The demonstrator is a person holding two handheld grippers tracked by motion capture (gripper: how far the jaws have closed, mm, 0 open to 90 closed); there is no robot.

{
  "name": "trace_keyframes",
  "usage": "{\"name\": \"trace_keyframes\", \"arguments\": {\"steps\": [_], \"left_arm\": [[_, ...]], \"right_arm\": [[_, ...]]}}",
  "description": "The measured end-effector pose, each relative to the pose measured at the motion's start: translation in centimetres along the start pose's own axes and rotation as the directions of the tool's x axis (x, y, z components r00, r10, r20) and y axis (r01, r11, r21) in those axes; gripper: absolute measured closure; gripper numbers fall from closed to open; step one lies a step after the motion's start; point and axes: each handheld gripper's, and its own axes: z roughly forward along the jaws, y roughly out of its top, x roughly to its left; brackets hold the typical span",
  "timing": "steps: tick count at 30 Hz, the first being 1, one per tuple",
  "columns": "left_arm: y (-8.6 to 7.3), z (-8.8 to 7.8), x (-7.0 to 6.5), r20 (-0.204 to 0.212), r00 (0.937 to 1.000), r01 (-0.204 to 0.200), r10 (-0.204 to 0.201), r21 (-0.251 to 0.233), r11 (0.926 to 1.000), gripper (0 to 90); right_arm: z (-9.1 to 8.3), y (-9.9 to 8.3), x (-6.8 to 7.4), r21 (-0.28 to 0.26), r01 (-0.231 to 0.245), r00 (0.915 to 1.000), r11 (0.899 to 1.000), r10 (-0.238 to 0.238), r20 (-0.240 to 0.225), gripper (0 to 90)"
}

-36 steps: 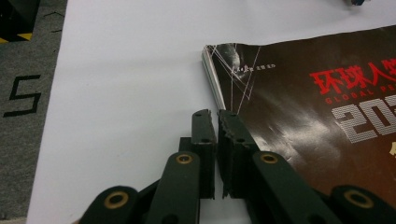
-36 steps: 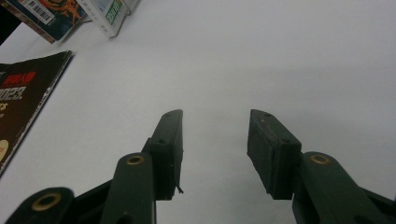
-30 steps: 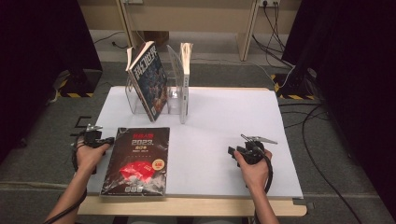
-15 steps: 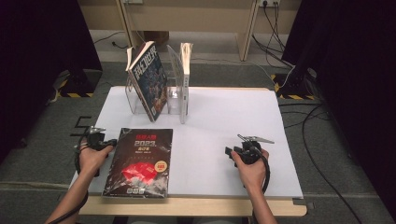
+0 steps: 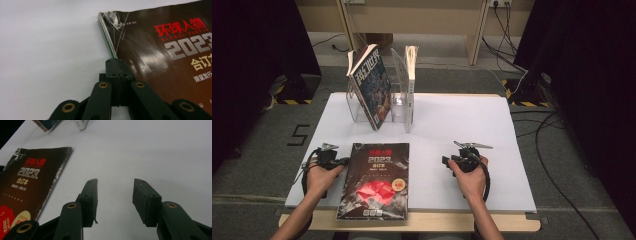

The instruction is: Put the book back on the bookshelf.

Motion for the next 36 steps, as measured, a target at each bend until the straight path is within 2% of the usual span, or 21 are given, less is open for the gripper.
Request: {"name": "trace_keyframes", "arguments": {"steps": [4,5,7,10,12,16,22,25,30,34,36], "left_arm": [[0.1,0.3,-1.6,0.023,0.9995,-0.021,0.021,0.007,0.9998,89.2],[0.1,0.4,-2.3,0.033,0.9986,-0.043,0.042,0.011,0.9990,89.2],[0.1,0.4,-2.7,0.040,0.9980,-0.049,0.048,0.013,0.9987,89.2],[0.0,0.6,-4.1,0.077,0.9954,-0.060,0.058,0.017,0.9981,89.2],[-0.1,0.7,-5.1,0.084,0.9929,-0.087,0.085,0.018,0.9961,89.2],[-0.2,0.6,-5.8,0.108,0.9905,-0.088,0.085,0.023,0.9959,89.2],[-0.7,0.4,-7.1,0.154,0.9824,-0.112,0.106,0.027,0.9934,89.1],[-0.8,0.3,-7.3,0.164,0.9811,-0.108,0.103,0.027,0.9938,88.7],[-0.9,0.3,-7.1,0.184,0.9796,-0.087,0.081,0.023,0.9960,85.6],[-0.8,0.3,-6.9,0.178,0.9809,-0.083,0.078,0.022,0.9963,80.0],[-0.8,0.2,-6.7,0.185,0.9812,-0.057,0.055,0.005,0.9983,77.7]], "right_arm": [[0.8,0.3,0.7,0.025,0.000,0.9998,1.000,0.001,-0.019,55.4],[1.3,0.5,1.0,0.039,-0.006,0.9997,0.999,0.007,-0.025,55.3],[1.4,0.6,1.0,0.041,-0.003,0.9997,0.999,0.004,-0.026,55.3],[2.3,1.0,1.2,0.062,0.003,0.9996,0.998,-0.001,-0.026,55.2],[2.6,1.2,1.4,0.077,0.001,0.9996,0.997,0.001,-0.027,55.2],[3.2,1.6,1.6,0.102,0.005,0.9998,0.995,-0.003,-0.022,55.2],[4.4,2.3,1.8,0.145,-0.002,0.9999,0.989,0.004,-0.017,54.8],[4.9,2.5,1.9,0.163,-0.009,0.9999,0.987,0.010,-0.005,54.4],[5.1,2.6,1.8,0.157,-0.020,0.9998,0.987,0.018,0.012,54.1],[4.9,2.7,1.5,0.153,-0.032,0.9993,0.988,0.028,0.024,54.1],[5.1,2.8,1.3,0.152,-0.038,0.9991,0.988,0.035,0.024,53.9]]}}
